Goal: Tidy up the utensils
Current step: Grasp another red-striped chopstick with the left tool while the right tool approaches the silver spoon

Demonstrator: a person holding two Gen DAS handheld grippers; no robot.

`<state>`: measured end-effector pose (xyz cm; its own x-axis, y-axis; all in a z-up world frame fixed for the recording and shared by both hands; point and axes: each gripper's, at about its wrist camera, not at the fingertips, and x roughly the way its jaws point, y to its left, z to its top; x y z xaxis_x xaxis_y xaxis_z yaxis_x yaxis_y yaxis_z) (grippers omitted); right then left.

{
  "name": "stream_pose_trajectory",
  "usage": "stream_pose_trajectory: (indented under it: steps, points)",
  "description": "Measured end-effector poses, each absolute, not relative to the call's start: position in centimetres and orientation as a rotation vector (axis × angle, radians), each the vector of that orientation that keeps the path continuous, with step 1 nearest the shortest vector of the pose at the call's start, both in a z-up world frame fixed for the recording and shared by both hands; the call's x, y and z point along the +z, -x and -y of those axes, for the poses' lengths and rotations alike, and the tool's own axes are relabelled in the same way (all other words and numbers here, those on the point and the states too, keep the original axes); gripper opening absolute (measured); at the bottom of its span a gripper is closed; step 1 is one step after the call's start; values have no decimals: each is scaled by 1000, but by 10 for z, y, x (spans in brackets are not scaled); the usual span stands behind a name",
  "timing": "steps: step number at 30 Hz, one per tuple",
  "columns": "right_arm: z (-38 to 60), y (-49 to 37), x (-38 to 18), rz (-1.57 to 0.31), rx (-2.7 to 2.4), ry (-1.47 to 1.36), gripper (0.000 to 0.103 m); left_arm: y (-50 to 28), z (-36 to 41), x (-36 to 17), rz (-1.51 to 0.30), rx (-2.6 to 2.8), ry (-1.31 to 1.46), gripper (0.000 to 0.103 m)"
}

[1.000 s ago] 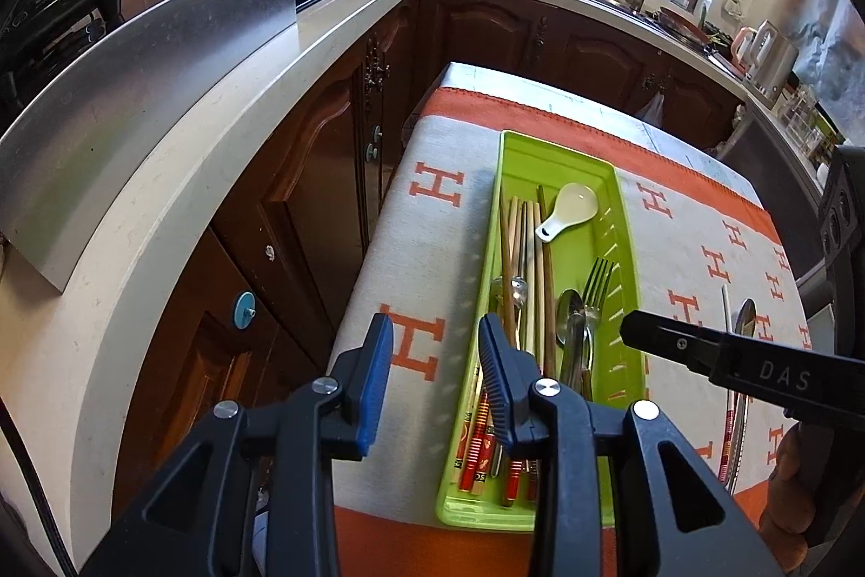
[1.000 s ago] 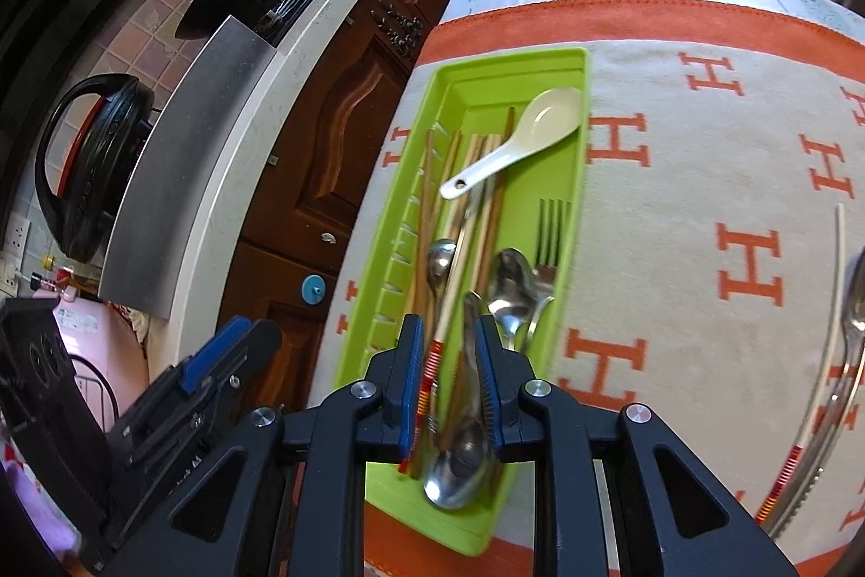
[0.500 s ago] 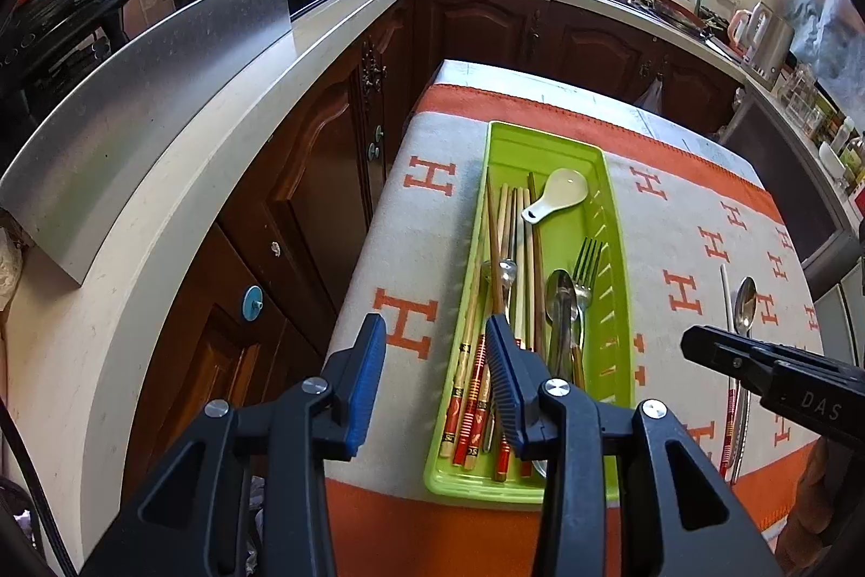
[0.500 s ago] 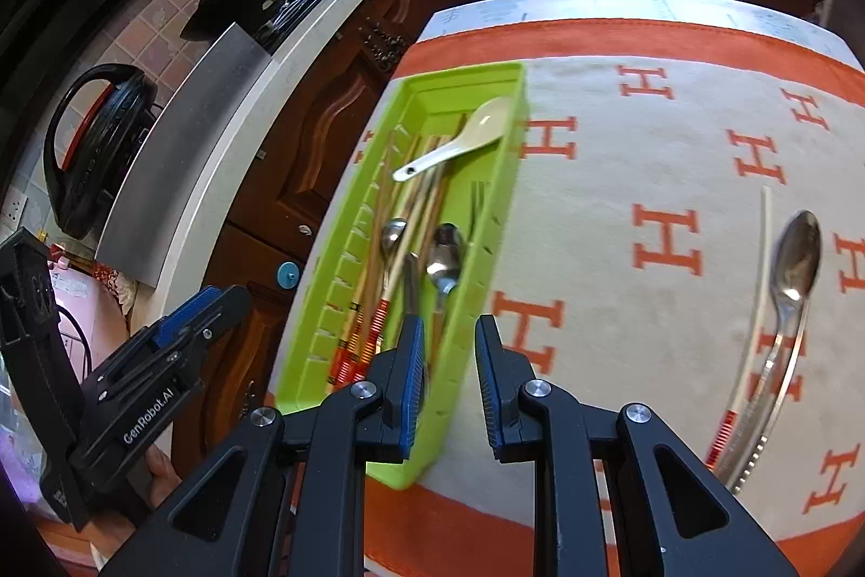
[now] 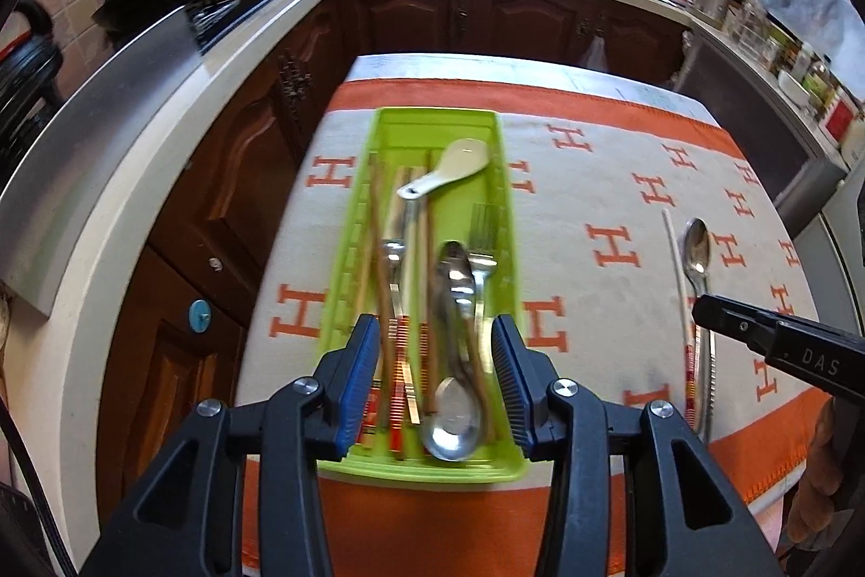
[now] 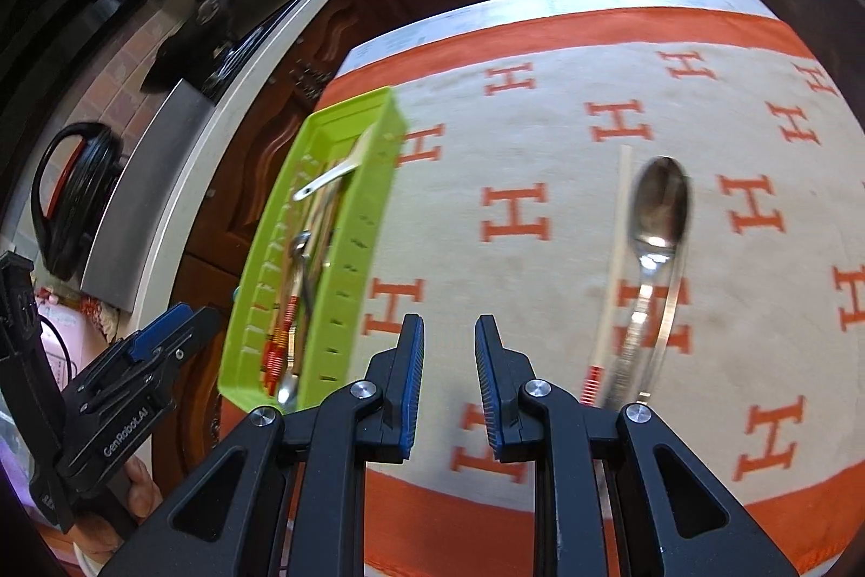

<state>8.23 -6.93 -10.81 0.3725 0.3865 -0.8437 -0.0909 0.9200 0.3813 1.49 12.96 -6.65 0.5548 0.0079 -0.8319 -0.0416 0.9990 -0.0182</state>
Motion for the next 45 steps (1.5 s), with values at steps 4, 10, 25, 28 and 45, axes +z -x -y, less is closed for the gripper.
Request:
stream_pose_trajectory:
  steps: [4, 10, 25, 28, 45]
  points:
    - [98, -76, -112, -1143, 267, -299, 19, -18, -97, -70, -1002, -32, 8, 41]
    - [139, -67, -120, -1129, 199, -310, 19, -24, -50, -81, -1044, -124, -26, 41]
    - [213, -53, -159, -1147, 108, -420, 19, -78, 24, -134, -1166, -266, 31, 41]
    - [219, -53, -165, -1150, 110, -433, 19, -86, 35, -144, -1191, -272, 32, 41]
    - [207, -53, -179, -1174, 156, -421, 20, -95, 71, -162, -1151, -216, -137, 41]
